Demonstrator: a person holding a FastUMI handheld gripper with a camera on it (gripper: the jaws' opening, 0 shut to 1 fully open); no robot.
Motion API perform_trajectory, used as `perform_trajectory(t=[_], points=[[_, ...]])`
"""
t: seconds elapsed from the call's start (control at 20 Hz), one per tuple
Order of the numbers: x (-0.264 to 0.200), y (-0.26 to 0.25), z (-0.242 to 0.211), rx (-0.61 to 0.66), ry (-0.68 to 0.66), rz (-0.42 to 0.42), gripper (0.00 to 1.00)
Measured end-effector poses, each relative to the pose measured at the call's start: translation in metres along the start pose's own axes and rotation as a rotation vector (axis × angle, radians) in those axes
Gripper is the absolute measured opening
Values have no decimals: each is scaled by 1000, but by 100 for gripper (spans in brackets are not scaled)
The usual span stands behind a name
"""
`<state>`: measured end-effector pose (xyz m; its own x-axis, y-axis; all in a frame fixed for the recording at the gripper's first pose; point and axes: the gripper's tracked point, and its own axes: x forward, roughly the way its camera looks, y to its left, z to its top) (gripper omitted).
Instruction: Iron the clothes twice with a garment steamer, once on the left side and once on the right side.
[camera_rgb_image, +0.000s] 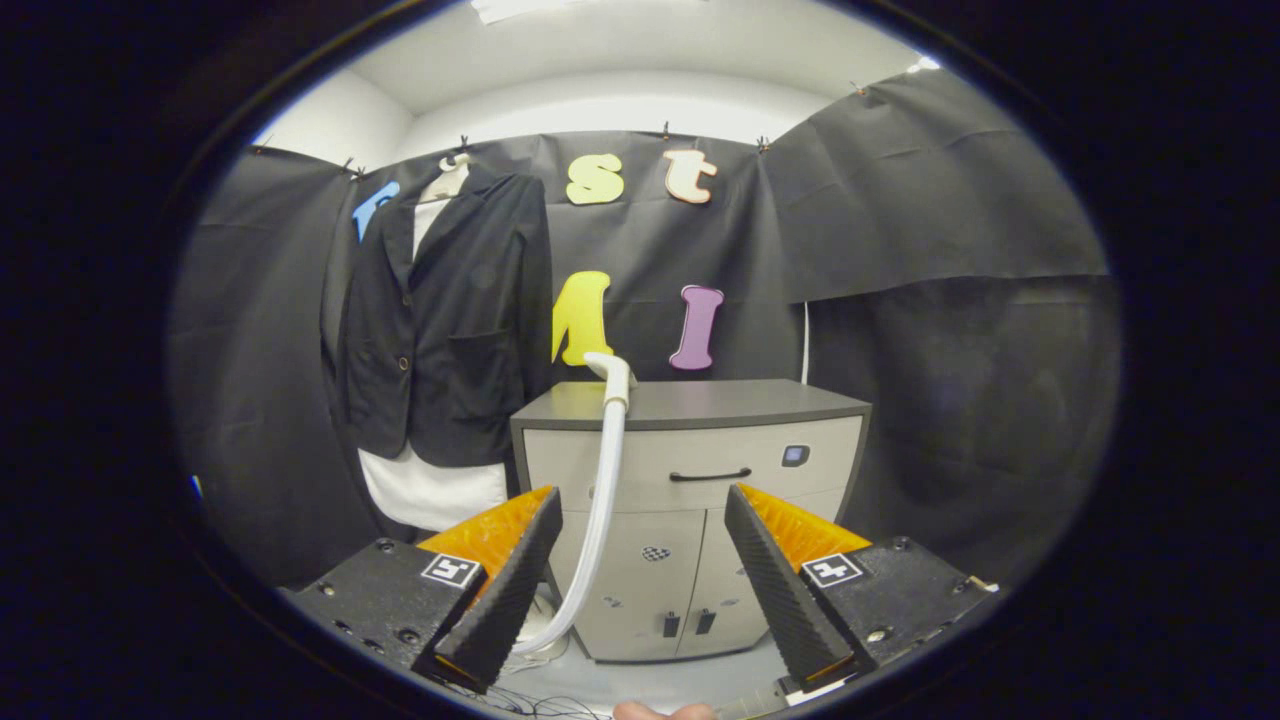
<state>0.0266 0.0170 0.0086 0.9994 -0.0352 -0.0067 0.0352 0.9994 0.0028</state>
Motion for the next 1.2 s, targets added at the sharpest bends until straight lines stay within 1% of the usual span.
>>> perform_trajectory(t=[0.05, 0.15, 0.35, 0.5, 0.6, 0.8, 1.0, 1.2], points=[[2, 3, -3, -3, 13, 5, 100], [6, 3, -5, -8, 39, -11, 100], [14, 7, -7, 4, 66, -62, 100], [22, 15, -2, -1, 85, -85, 100], [27, 17, 7, -30, 76, -94, 100], [51, 23, 22, -65, 65, -64, 100], [95, 27, 37, -70, 82, -1, 100], [151, 20, 69, -60, 89, 26, 100]])
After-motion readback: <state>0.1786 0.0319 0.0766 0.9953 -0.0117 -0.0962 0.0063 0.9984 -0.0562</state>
